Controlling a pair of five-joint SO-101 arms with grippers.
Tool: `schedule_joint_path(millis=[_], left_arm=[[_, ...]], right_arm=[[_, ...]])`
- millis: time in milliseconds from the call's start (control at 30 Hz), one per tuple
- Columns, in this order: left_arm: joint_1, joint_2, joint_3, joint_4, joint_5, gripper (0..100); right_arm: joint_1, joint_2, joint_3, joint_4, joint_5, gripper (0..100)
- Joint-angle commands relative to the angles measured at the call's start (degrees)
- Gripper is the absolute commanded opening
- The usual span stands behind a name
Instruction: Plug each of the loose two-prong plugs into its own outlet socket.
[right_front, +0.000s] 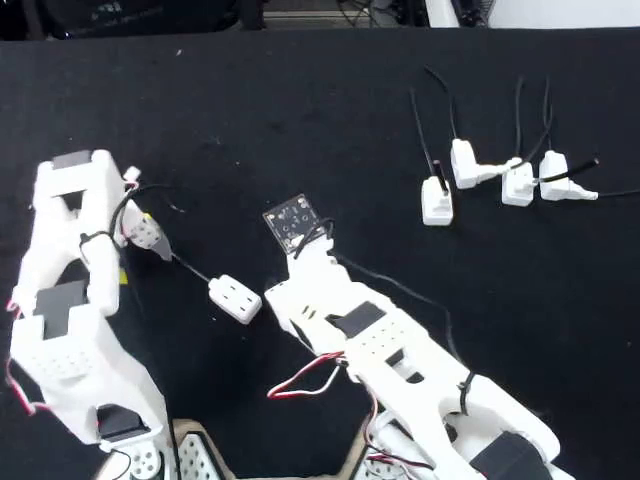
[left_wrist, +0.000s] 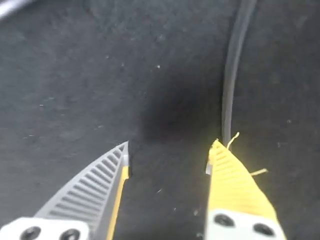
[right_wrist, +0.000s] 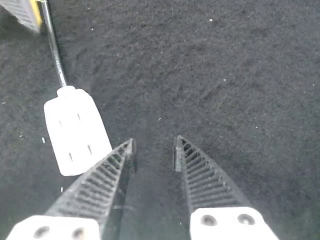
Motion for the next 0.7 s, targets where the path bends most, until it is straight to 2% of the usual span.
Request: schedule_joint_path(millis=[0,133,267,300,367,433,500,667], left_arm=[[-3.3,-9.6,0.4,2.4,-9.4,25],[-4.8,-15.4,2.9,1.5,-19.4,25],[-9.5,-18.1,1.4,-7.6,-20.6,25],[-10.9,-17.8,0.5,-10.7,-23.2,25],[-11.7,-15.7,-0.7,-15.2,-33.4,25],[-11.7,-13.0,-1.9,-15.8,-44.7,25],[-12.2,-10.3,-3.2,-15.8,-52.1,25],[-12.7,-4.7,-10.0,-16.4,-57.1,25]], right_arm=[[-0.6,-2.9,0.0,-1.2,-0.4,11.9],[-0.6,-2.9,0.0,-1.2,-0.4,11.9],[-0.6,-2.8,0.0,-1.2,-0.4,11.9],[-0.6,-2.7,0.0,-1.2,-0.4,11.9],[-0.5,-2.7,0.0,-1.2,-0.4,11.9],[-0.5,-2.7,0.0,-1.2,-0.4,11.9],[-0.5,-2.7,0.0,-1.2,-0.4,11.9],[-0.5,-2.7,0.0,-1.2,-0.4,11.9]])
